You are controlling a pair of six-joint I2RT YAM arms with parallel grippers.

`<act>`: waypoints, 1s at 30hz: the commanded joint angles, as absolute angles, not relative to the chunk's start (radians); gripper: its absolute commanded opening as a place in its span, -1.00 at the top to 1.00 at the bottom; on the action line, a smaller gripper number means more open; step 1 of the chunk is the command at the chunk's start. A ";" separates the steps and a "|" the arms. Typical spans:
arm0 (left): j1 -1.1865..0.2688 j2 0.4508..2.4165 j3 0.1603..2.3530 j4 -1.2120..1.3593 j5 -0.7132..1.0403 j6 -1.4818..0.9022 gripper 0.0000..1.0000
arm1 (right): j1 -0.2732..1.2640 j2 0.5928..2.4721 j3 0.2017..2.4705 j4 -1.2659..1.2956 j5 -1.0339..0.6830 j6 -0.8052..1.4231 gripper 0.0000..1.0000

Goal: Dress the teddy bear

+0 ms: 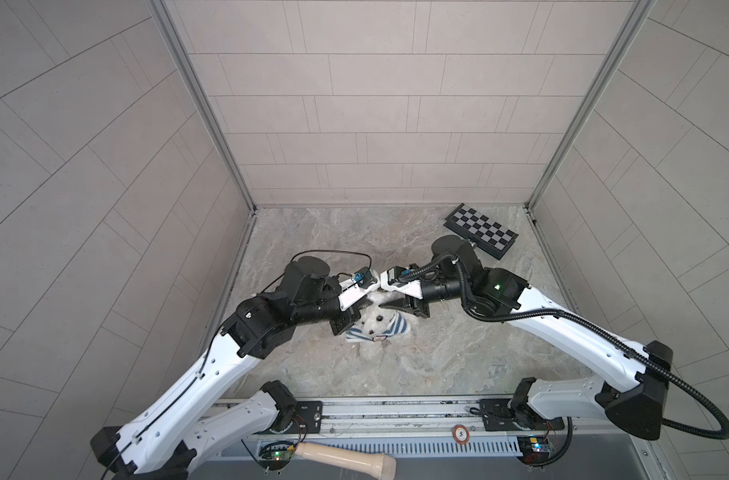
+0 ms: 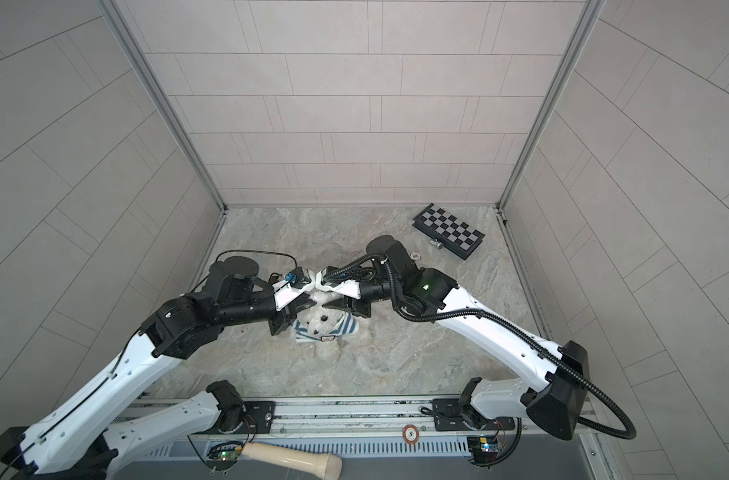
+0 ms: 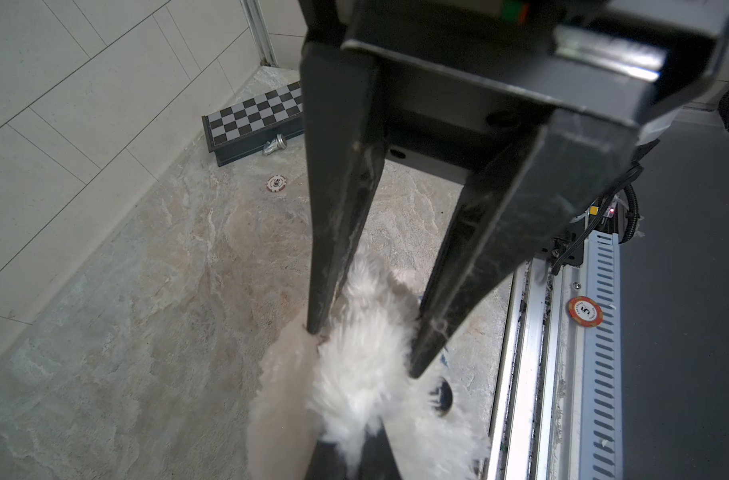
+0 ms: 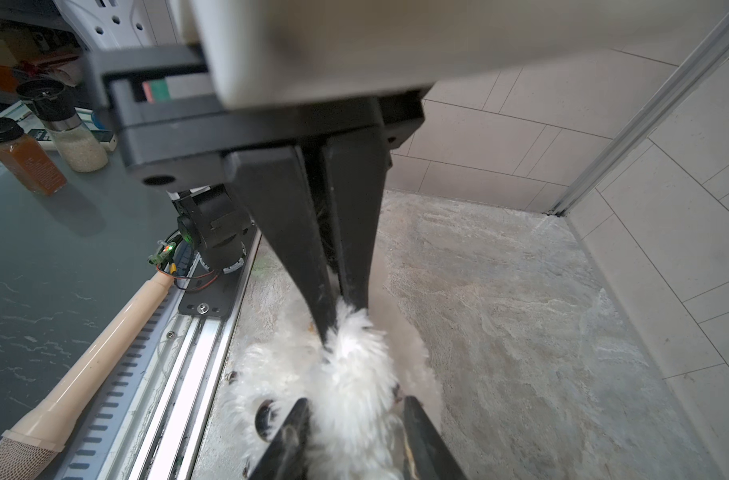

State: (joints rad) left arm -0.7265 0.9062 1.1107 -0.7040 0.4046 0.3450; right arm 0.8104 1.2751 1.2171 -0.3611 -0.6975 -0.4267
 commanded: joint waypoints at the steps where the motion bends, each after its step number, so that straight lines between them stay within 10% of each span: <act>1: -0.739 0.900 1.117 -0.589 0.457 0.350 1.00 | 0.808 1.242 1.162 -0.311 -0.712 -0.431 0.21; 18: -0.739 0.859 1.091 -0.491 0.483 0.298 1.00 | 0.794 1.199 1.105 -0.214 -0.739 -0.380 0.48; 25: -0.739 0.845 1.063 -0.444 0.444 0.257 0.97 | 0.789 1.170 1.104 -0.220 -0.684 -0.382 1.00; 30: -0.736 0.799 1.052 -0.482 0.340 0.100 -0.19 | 0.720 1.120 1.044 -0.125 -0.715 -0.311 1.00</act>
